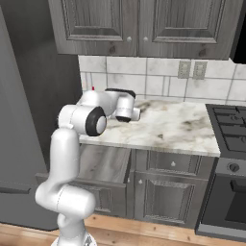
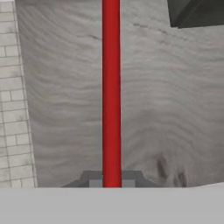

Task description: Pick up the straw from the right drawer and put it inside the smoothie cup.

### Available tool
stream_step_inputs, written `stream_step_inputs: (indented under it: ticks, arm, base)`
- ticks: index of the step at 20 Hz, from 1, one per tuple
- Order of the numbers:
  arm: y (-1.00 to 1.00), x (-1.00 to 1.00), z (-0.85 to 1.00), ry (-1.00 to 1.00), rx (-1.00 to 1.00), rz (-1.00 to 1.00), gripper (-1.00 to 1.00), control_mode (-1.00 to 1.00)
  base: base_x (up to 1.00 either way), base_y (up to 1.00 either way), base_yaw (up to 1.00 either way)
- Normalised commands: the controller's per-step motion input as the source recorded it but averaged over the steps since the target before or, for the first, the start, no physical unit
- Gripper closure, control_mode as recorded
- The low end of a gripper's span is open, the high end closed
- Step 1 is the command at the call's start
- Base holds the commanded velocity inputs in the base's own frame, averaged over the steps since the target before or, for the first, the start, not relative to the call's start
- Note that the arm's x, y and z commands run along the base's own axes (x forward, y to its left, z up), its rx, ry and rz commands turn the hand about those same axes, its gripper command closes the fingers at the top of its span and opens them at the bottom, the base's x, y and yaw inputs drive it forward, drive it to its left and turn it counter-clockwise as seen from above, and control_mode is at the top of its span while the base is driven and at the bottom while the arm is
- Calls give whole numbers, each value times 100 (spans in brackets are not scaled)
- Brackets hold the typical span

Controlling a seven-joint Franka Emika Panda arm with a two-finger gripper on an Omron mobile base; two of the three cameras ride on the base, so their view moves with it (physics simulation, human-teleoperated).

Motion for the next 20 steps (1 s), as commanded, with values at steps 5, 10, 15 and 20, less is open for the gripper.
stream_step_inputs:
  ticks: [5, 10, 15, 20]
  arm:
    - [12, 1, -20, 0, 0, 0, 100, -100]
    - [6, 5, -12, 0, 0, 0, 100, -100]
    - [0, 6, -1, 0, 0, 0, 100, -100]
    - [-4, 1, 0, 0, 0, 0, 100, -100]
  base:
    - [0, 0, 0]
    - [0, 0, 0]
    - [0, 0, 0]
    - [0, 0, 0]
